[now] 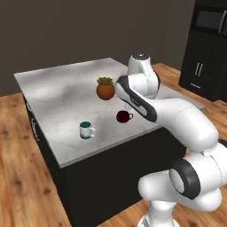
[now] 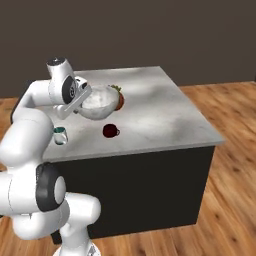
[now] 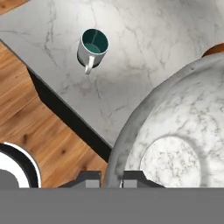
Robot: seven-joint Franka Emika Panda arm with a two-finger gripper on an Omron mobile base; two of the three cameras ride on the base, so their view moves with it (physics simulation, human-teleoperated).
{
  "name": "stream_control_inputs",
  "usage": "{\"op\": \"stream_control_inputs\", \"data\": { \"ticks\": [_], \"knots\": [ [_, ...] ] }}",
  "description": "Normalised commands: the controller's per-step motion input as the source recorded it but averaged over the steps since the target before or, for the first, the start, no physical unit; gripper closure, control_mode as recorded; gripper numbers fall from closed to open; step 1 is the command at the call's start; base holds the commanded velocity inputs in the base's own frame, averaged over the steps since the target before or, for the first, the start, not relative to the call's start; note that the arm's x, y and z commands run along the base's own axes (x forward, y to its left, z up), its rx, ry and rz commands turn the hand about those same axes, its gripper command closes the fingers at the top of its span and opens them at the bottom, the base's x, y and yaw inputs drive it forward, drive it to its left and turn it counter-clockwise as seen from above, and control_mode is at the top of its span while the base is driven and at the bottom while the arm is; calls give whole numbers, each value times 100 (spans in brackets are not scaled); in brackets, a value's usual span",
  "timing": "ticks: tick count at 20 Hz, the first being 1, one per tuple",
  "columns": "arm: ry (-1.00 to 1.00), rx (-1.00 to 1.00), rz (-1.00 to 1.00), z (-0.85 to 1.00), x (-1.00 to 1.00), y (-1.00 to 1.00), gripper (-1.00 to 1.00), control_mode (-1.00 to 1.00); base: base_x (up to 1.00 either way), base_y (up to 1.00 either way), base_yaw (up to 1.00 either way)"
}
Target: Clear the mugs and bowl far away from the sink.
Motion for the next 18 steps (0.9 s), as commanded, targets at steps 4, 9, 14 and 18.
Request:
{"op": "stream_control_inputs", "data": {
  "ticks": [4,9,14,18],
  "knots": [
    [0,0,0,0,0,0,100,100,0,-46,20],
    [-1,4,3,0,0,-25,100,-100,0,-19,3],
    [0,13,14,0,5,-80,100,-100,0,0,0],
    [4,6,21,-7,54,-91,100,-100,0,0,0]
  ]
}}
